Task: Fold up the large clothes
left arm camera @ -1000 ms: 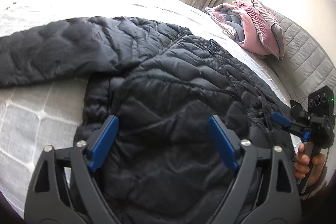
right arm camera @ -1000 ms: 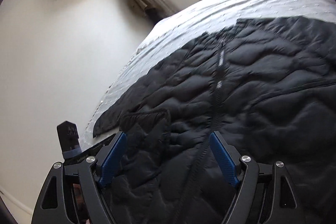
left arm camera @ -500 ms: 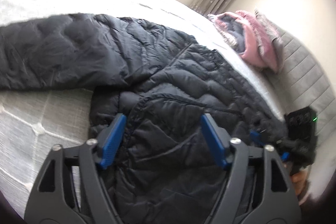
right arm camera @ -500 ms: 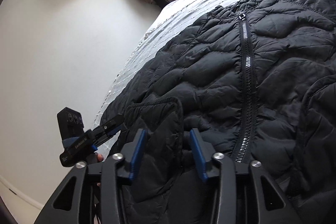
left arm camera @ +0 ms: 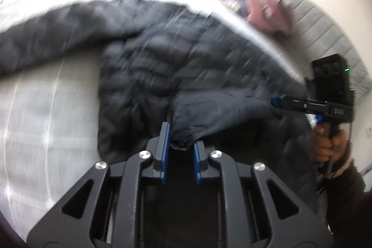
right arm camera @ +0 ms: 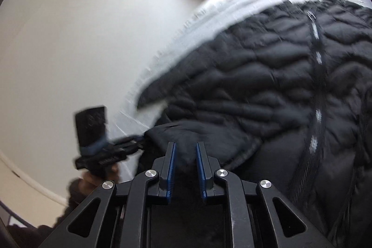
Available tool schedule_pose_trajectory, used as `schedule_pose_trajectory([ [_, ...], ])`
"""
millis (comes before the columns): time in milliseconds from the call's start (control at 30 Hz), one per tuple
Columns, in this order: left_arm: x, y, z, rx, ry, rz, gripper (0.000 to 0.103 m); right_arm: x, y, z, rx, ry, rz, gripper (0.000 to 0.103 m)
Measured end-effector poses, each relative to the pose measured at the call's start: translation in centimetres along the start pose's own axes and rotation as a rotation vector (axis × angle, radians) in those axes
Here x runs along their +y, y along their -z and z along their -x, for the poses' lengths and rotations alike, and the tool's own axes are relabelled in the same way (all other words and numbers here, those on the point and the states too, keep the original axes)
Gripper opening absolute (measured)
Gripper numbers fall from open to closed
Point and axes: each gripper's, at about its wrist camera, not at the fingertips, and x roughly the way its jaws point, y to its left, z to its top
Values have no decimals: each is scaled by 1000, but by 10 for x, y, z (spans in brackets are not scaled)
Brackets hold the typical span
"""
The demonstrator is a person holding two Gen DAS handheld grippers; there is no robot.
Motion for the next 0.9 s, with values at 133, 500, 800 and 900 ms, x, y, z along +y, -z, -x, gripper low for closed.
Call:
schedule_pose_trajectory([
  [133,4,12,8,23,-21,31,22,-12,19,-19,133,93,-42,18],
  [500,-56,-16,35,-219,12,-76,61,-44,24,96,-161,159,-113,78],
  [800,-129,-11,-54,146,-114,-299,61,-143,49,195,-364,344,-328,78],
  [900,-147,-23,-49,98,-56,-264,63,-168,62,218,-422,346,-403,78],
])
